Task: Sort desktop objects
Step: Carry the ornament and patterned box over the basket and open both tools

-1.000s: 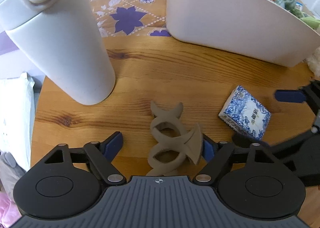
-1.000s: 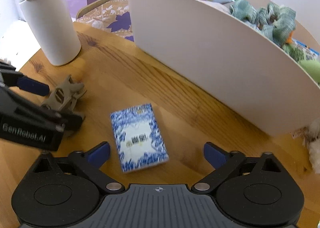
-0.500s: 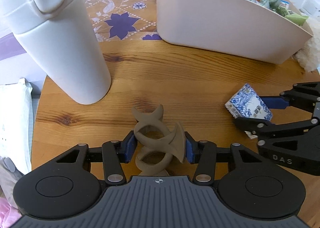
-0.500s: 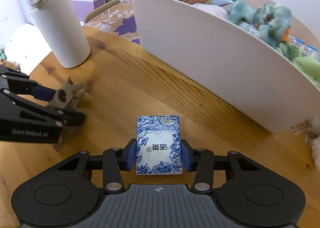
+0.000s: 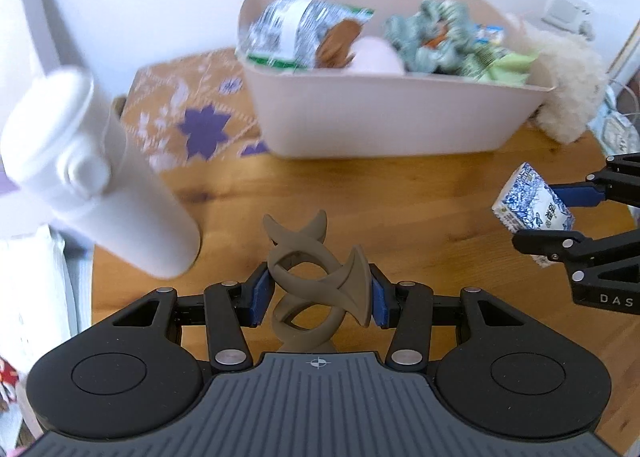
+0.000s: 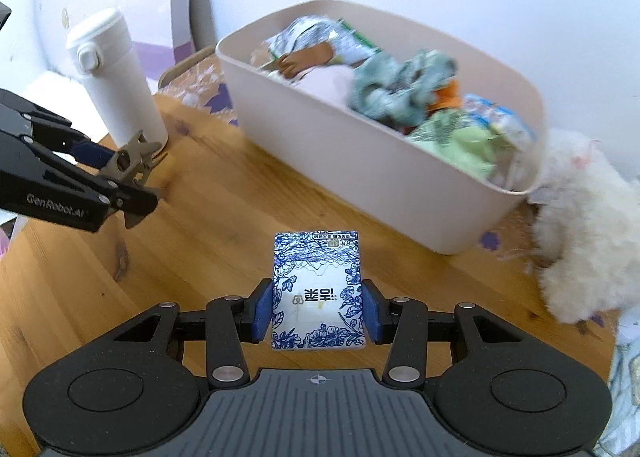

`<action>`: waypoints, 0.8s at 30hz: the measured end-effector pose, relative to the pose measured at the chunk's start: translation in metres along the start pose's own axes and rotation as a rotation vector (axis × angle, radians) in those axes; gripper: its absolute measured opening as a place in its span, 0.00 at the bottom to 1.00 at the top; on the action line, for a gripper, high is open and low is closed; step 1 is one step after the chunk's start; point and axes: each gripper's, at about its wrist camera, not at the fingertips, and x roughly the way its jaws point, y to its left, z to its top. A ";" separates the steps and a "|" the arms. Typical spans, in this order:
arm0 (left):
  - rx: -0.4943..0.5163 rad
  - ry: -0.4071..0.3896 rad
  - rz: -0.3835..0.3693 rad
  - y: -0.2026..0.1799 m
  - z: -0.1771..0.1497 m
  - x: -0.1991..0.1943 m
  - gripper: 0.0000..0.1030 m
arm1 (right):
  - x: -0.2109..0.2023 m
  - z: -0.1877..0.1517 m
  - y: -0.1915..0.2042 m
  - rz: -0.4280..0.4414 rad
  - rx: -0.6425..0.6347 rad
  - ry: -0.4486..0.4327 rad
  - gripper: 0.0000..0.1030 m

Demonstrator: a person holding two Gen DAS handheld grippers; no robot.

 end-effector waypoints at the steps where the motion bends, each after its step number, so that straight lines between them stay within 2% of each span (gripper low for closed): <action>1: 0.009 -0.009 -0.003 -0.002 0.004 -0.005 0.48 | -0.007 0.000 -0.004 -0.004 0.003 -0.010 0.41; 6: 0.056 -0.068 -0.011 -0.011 0.027 -0.025 0.48 | -0.034 0.005 -0.022 -0.028 0.014 -0.063 0.41; 13: 0.108 -0.157 0.006 -0.017 0.068 -0.046 0.48 | -0.066 0.030 -0.051 -0.070 0.057 -0.161 0.41; 20: 0.127 -0.266 0.037 -0.022 0.115 -0.059 0.48 | -0.075 0.064 -0.068 -0.123 0.082 -0.236 0.41; 24: 0.116 -0.298 0.064 -0.025 0.140 -0.056 0.48 | -0.071 0.085 -0.078 -0.151 0.096 -0.272 0.41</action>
